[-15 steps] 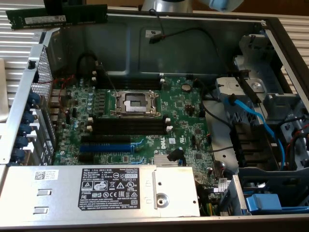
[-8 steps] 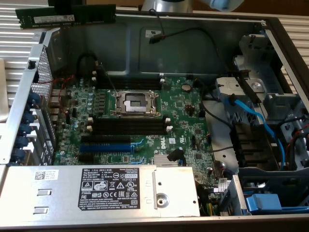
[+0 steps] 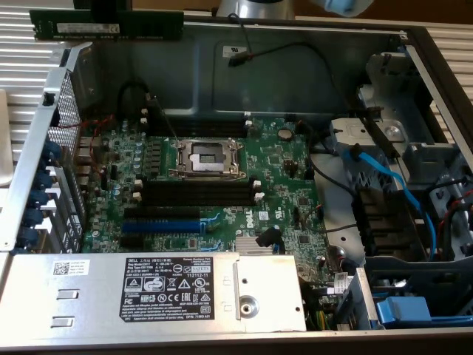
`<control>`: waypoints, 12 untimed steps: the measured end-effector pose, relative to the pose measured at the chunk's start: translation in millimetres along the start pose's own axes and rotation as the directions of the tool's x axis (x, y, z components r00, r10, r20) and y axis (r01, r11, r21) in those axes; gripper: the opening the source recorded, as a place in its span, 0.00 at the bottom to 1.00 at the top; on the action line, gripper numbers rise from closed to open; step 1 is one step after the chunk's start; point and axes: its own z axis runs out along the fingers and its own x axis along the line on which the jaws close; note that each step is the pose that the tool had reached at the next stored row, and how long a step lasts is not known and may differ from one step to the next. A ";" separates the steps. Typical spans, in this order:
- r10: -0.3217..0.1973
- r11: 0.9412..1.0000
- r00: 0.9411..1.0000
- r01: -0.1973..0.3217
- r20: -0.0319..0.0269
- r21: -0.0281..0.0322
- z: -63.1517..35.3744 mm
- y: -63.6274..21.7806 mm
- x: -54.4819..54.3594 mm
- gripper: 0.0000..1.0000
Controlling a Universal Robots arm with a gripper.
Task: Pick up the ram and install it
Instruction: 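Insert the ram into the slot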
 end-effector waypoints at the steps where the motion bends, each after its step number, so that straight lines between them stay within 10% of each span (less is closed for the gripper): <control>1: 0.000 1.000 1.000 0.000 0.000 -0.001 -0.4 -4.6 0.9 0.12; 4: 0.000 1.000 1.000 0.000 -0.002 0.008 -1.3 -13.7 2.3 0.12; 8: 0.010 0.998 1.000 -0.010 -0.009 0.063 -1.3 -15.2 1.5 0.12; 12: 0.030 0.995 0.999 -0.029 -0.012 0.095 -1.4 -15.9 0.9 0.12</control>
